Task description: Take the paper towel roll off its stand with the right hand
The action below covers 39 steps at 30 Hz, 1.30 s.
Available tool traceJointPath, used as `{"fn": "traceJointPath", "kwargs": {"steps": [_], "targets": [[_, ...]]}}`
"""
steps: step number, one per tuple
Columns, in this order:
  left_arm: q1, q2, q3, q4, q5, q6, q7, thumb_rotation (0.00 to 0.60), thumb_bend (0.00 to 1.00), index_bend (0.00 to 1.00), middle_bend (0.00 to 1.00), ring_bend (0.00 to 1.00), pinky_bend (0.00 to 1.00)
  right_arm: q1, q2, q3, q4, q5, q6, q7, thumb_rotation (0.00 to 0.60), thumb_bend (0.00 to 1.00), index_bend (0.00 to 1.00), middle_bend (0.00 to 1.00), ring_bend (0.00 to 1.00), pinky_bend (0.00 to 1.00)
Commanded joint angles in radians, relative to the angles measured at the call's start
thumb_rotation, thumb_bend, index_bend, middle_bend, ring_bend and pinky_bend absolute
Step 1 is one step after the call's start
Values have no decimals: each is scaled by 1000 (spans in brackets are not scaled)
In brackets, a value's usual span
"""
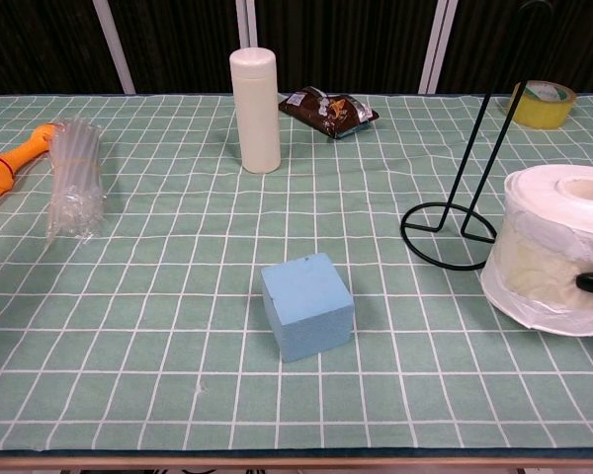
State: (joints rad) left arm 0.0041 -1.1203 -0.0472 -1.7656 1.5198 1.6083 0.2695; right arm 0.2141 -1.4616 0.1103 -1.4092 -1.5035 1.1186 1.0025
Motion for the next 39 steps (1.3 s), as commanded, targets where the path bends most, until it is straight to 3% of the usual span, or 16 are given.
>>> {"fn": "traceJointPath", "kwargs": {"steps": [1, 4, 15, 22, 29, 34, 39], "targets": [[0, 0, -1, 0, -1, 0, -1, 600, 48, 141, 43, 0, 0, 4, -4, -3, 6, -3, 6, -2, 600, 0, 114, 41, 0, 0], [0, 0, -1, 0, -3, -1, 0, 600, 48, 141, 43, 0, 0, 15, 6, -17, 11, -26, 8, -16, 600, 0, 6, 0, 0, 0], [-1, -2, 2, -1, 0, -4, 7, 600, 48, 141, 43, 0, 0, 16, 79, -57, -14, -64, 37, 22, 600, 0, 0, 0, 0, 0], [-3, -4, 3, -2, -1, -7, 11, 600, 48, 141, 43, 0, 0, -12, 233, 1, -41, -41, 160, 58, 600, 0, 0, 0, 0, 0], [-2, -6, 6, -5, 3, -6, 20, 600, 48, 141, 43, 0, 0, -3, 380, 37, -64, -22, 175, 31, 600, 0, 0, 0, 0, 0], [-2, -9, 4, -4, -1, -5, 26, 600, 48, 141, 43, 0, 0, -31, 411, 14, -60, -69, 255, -292, 600, 0, 0, 0, 0, 0], [0, -8, 2, -5, -3, -2, 22, 600, 48, 141, 43, 0, 0, -86, 371, -9, -59, -136, 395, -684, 600, 0, 0, 0, 0, 0]]}}
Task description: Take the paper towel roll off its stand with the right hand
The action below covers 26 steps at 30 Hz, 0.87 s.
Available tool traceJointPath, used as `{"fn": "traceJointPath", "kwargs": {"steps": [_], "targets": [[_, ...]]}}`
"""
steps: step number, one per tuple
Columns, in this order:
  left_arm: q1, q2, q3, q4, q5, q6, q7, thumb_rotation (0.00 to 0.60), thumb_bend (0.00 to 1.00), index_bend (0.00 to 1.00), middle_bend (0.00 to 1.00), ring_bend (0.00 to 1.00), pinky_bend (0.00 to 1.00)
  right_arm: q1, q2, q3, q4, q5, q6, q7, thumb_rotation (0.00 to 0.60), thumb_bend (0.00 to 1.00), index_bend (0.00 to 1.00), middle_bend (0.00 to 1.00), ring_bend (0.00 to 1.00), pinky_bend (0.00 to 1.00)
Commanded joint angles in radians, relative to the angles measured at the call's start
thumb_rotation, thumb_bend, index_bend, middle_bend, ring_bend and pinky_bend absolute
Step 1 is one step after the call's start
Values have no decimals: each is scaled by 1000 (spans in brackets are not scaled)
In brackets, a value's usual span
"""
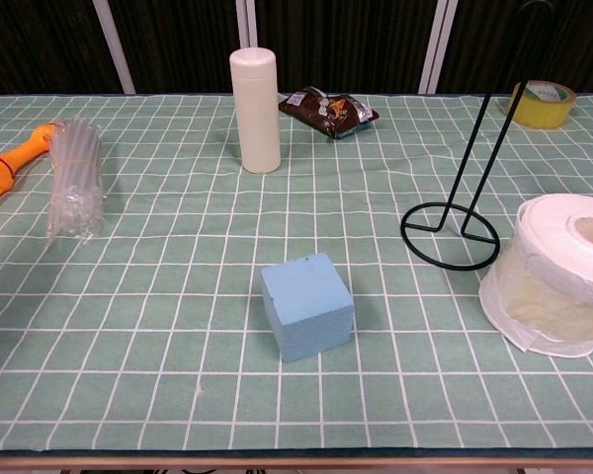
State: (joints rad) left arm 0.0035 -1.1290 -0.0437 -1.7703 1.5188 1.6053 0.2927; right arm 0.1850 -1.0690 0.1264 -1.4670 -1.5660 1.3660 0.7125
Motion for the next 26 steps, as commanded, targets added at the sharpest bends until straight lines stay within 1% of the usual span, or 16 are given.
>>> {"fn": "traceJointPath", "kwargs": {"steps": [1, 5, 7, 11, 13, 15, 22, 26], "targets": [[1, 1, -3, 1, -5, 3, -4, 600, 48, 141, 43, 0, 0, -70, -40, -30, 2, -88, 180, -470, 600, 0, 0, 0, 0, 0], [1, 3, -8, -1, -15, 1, -12, 600, 48, 141, 43, 0, 0, -108, -82, -49, 41, -146, 270, -670, 600, 0, 1, 0, 0, 0], [2, 4, -9, -3, -23, -1, -13, 600, 48, 141, 43, 0, 0, -121, -107, -54, 56, -160, 298, -740, 600, 0, 5, 0, 0, 0], [2, 12, -8, -8, -24, -5, -25, 600, 47, 141, 43, 0, 0, -134, -114, -66, 41, -131, 281, -760, 600, 0, 17, 0, 0, 0], [3, 14, -9, -7, -26, -2, -30, 600, 47, 141, 43, 0, 0, -136, -111, -65, 40, -114, 267, -811, 600, 0, 25, 0, 0, 0], [3, 17, -11, -10, -37, -7, -34, 600, 47, 141, 43, 0, 0, -135, -114, -66, 33, -107, 258, -836, 600, 0, 25, 0, 0, 0], [-2, 17, -18, -2, -43, -10, -41, 600, 48, 141, 43, 0, 0, -126, -105, -80, 20, -102, 226, -816, 600, 0, 25, 0, 0, 0], [-2, 13, -18, 4, -29, -2, -48, 600, 48, 141, 43, 0, 0, -125, -99, -81, 15, -101, 227, -793, 600, 0, 25, 0, 0, 0]]}}
